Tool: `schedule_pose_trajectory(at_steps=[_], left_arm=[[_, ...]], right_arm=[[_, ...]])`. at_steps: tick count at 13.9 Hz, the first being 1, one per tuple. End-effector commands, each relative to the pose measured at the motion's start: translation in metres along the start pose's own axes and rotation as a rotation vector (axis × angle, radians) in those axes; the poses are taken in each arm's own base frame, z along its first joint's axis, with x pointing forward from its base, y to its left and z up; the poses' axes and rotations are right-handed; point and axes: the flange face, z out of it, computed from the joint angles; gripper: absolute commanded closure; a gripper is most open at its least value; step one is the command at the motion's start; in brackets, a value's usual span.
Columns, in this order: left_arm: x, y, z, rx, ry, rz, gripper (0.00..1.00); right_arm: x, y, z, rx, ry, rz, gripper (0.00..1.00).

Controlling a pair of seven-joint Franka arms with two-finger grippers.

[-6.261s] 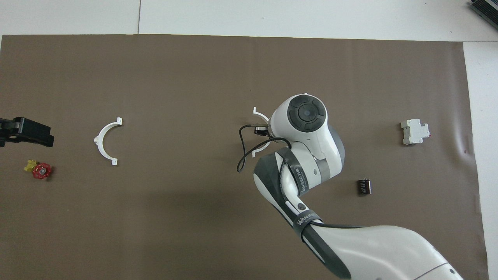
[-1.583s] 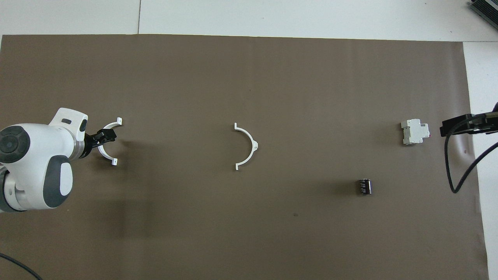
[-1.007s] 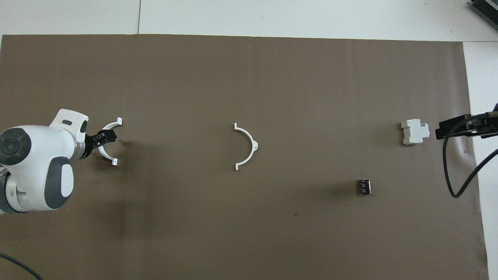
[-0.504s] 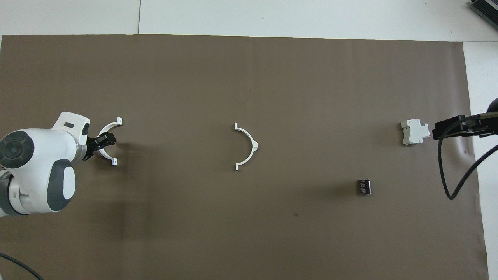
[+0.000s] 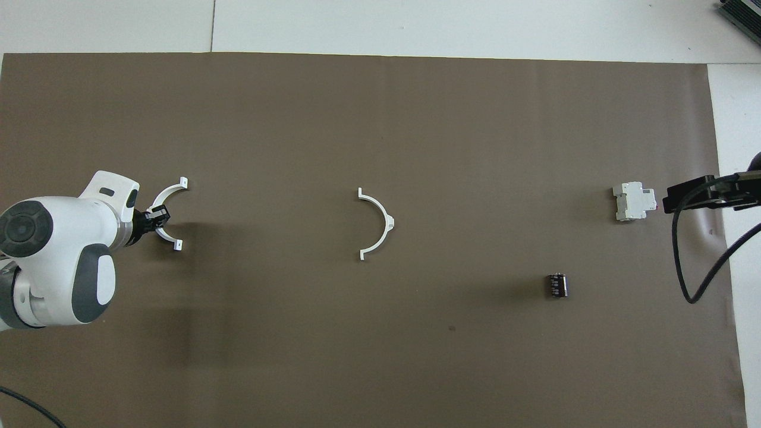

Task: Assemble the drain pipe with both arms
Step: 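Grasp and lift the white pipe half with the left gripper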

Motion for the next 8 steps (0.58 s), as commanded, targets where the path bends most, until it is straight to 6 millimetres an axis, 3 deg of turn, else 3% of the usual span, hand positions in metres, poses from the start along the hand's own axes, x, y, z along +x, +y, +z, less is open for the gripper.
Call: schedule_pose_trajectory(at_steps=[1, 4, 8], left_arm=[[0.0, 0.001, -0.001, 0.005, 0.014, 0.031, 1.0], [0.003, 0.006, -0.01, 0.01, 0.0, 0.037, 1.0], [0.013, 0.017, -0.052, 0.039, -0.069, 0.048, 1.0]], right_arm=[[0.001, 0.001, -0.001, 0.022, -0.003, 0.021, 0.0], [0.0, 0.01, 0.0, 0.055, 0.0, 0.039, 0.0], [-0.002, 0.013, 0.001, 0.056, -0.002, 0.048, 0.0]])
